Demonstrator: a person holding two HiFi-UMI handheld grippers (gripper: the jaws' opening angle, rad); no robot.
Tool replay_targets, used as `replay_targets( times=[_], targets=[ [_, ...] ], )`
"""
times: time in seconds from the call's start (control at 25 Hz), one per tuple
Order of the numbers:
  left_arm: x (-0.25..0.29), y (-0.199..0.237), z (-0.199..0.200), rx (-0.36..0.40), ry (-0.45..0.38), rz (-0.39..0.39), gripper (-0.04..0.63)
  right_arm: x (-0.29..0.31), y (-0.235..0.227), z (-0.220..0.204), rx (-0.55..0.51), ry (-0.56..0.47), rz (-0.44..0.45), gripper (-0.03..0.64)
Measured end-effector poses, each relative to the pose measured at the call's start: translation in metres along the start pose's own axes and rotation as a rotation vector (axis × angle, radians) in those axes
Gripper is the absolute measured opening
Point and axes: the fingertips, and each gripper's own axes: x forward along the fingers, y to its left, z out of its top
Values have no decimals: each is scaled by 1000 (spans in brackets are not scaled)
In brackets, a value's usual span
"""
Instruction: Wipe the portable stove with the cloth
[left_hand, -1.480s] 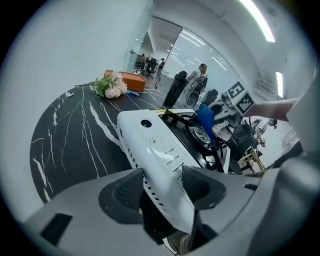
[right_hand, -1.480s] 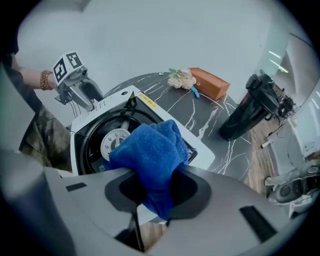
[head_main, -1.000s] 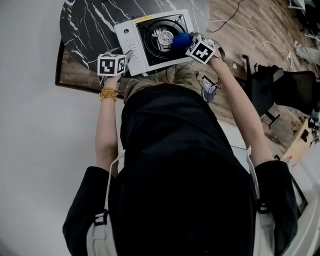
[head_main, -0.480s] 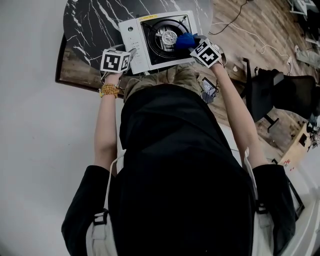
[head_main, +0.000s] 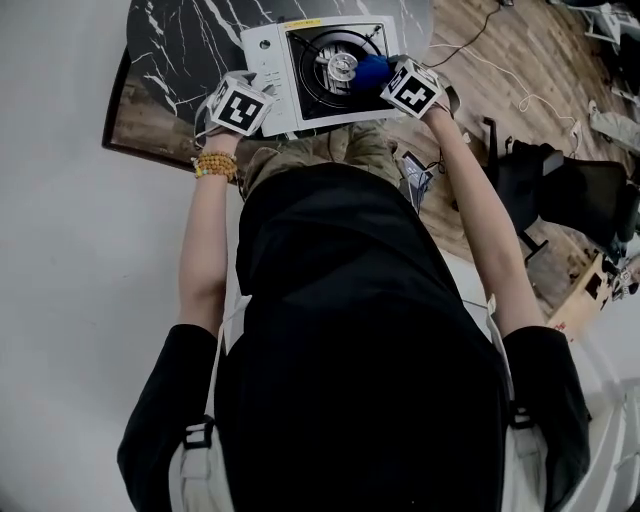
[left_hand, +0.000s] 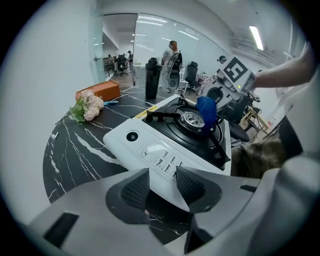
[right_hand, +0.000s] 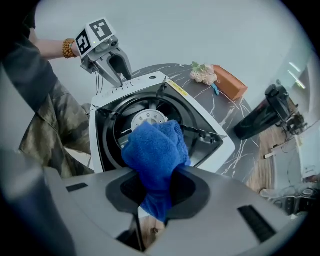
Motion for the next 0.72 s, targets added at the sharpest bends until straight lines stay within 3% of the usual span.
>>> replay_targets(
  times=[0.12,0.24,0.44,0.56,0.64,0.72],
  targets=[
    [-1,1,-2,80,26,-3,147,3,-7,11,-15,14,-12,74],
    [0,-3,-1,85,30,-14,140,5,-6,1,1,69,5,74],
    [1,-4,-3,83,28,-24,137,2,-3,3,27,38,21,74],
    [2,-5,-6,69,22,-25,137,0,-3,5,194,-90,66,75],
    [1,-4,-2,80,7,-19,137,-14,-4,12,388,-246,126,75],
    [1,-2,-1,86,18,-16,137,-32,-3,20,480,-388,144,75]
  ],
)
